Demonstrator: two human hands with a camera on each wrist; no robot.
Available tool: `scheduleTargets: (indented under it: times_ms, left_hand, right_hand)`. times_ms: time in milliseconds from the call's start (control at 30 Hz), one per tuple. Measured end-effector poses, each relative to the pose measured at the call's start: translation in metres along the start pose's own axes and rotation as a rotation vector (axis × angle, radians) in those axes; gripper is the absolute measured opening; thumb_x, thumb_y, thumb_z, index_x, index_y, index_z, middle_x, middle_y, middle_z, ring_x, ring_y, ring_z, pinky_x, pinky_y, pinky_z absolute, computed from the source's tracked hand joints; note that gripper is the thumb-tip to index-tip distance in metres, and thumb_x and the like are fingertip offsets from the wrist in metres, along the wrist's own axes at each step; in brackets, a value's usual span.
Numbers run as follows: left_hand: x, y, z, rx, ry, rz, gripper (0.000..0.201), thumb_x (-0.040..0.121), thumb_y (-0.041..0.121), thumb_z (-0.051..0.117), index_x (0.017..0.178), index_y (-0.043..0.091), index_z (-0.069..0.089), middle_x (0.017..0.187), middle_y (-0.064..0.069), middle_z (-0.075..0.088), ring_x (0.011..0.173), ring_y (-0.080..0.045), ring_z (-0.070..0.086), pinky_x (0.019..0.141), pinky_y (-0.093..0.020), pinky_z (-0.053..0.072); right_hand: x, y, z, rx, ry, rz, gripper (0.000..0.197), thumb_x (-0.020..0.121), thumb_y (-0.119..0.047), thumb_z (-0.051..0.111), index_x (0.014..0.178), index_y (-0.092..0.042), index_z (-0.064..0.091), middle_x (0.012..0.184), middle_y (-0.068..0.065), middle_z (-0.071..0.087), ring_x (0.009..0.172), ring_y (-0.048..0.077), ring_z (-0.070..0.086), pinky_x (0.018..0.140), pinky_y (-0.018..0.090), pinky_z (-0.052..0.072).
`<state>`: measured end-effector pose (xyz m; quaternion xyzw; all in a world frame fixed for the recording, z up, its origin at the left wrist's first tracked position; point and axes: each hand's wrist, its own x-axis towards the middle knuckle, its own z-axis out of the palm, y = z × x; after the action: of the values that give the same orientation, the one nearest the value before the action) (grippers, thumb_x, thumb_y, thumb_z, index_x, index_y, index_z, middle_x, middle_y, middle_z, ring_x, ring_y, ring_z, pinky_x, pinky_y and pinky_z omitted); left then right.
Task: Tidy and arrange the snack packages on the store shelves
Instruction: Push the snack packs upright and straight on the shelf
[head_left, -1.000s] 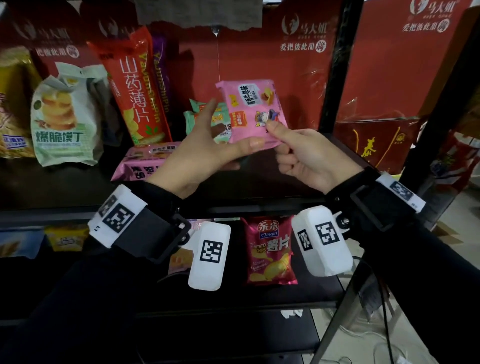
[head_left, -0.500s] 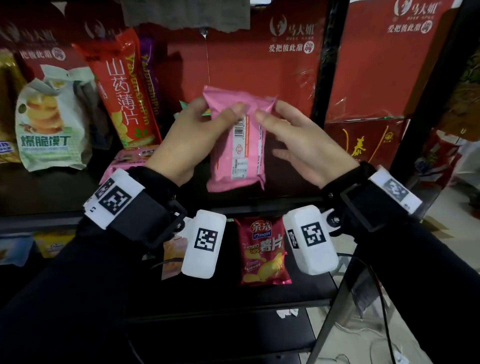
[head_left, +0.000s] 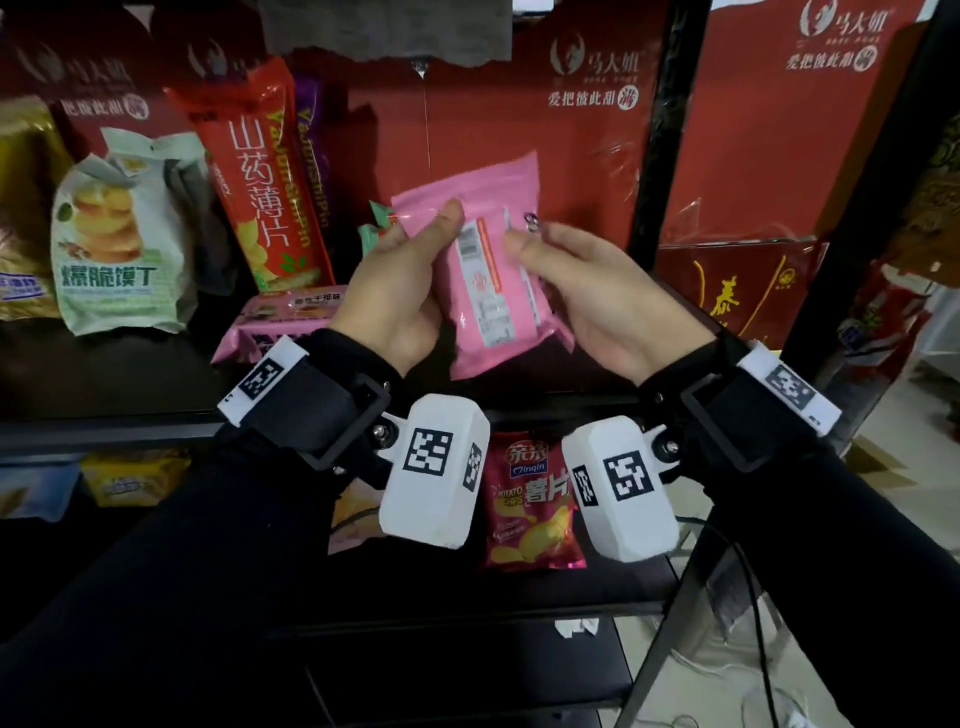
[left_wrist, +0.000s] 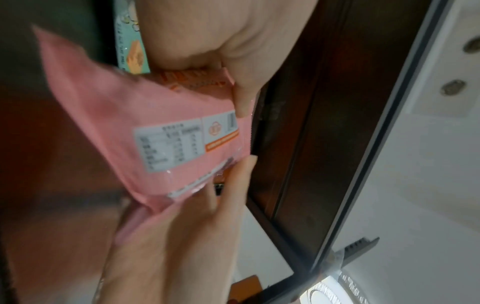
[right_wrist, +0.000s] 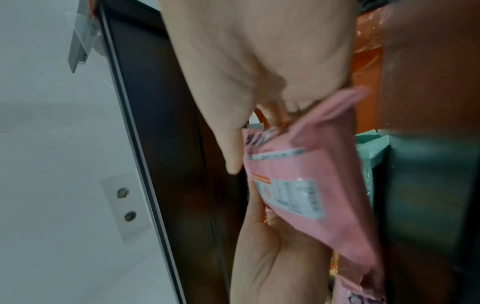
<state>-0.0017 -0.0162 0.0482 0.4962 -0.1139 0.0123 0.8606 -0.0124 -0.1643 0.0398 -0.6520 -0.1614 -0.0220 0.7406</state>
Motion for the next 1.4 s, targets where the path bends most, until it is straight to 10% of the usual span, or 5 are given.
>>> scheduleTargets:
  times_ms: [333, 567, 1033, 1233, 1400]
  left_hand:
    - [-0.008, -0.006, -0.011, 0.299, -0.113, -0.085, 0.041, 0.085, 0.023, 0.066, 0.122, 0.008, 0.062, 0.112, -0.009, 0.072, 0.104, -0.021, 0.069, 0.091, -0.037, 0.055]
    - [-0.016, -0.013, -0.016, 0.580, -0.120, -0.042, 0.088, 0.061, 0.035, 0.082, 0.136, 0.031, 0.037, 0.107, 0.008, 0.072, 0.091, -0.009, 0.072, 0.064, -0.023, 0.056]
    - [-0.016, -0.013, -0.016, 0.369, -0.012, -0.077, 0.052, 0.076, -0.009, 0.071, 0.109, 0.026, 0.051, 0.092, -0.001, 0.070, 0.067, -0.010, 0.064, 0.042, -0.014, 0.040]
    - [-0.015, -0.005, -0.016, 0.527, -0.023, -0.074, 0.067, 0.079, -0.003, 0.071, 0.130, 0.029, 0.042, 0.117, -0.004, 0.064, 0.093, -0.014, 0.064, 0.058, -0.019, 0.053]
    - [-0.019, 0.001, -0.005, 0.349, -0.177, -0.100, 0.082, 0.070, 0.027, 0.080, 0.138, 0.029, 0.034, 0.118, 0.001, 0.061, 0.110, -0.017, 0.060, 0.093, -0.038, 0.049]
  right_hand:
    - [-0.003, 0.002, 0.002, -0.108, 0.047, 0.032, 0.036, 0.093, -0.033, 0.056, 0.126, -0.019, 0.054, 0.114, -0.001, 0.069, 0.098, 0.011, 0.068, 0.081, 0.031, 0.056]
    - [-0.003, 0.004, 0.004, 0.052, 0.117, 0.061, 0.043, 0.089, -0.016, 0.064, 0.128, -0.005, 0.052, 0.115, 0.009, 0.068, 0.106, 0.024, 0.065, 0.100, 0.041, 0.047]
    - [0.000, 0.012, 0.000, 0.264, 0.101, 0.080, 0.016, 0.092, -0.022, 0.059, 0.105, -0.015, 0.066, 0.094, 0.000, 0.074, 0.081, 0.011, 0.070, 0.078, 0.026, 0.056]
    - [-0.002, 0.012, 0.004, 0.321, 0.186, -0.060, 0.047, 0.086, 0.001, 0.062, 0.130, -0.008, 0.050, 0.116, 0.011, 0.068, 0.096, 0.022, 0.069, 0.082, 0.034, 0.054]
    - [0.000, 0.006, 0.013, -0.218, 0.365, -0.426, 0.061, 0.071, 0.017, 0.065, 0.126, -0.006, 0.057, 0.124, 0.007, 0.061, 0.115, 0.018, 0.058, 0.103, 0.031, 0.045]
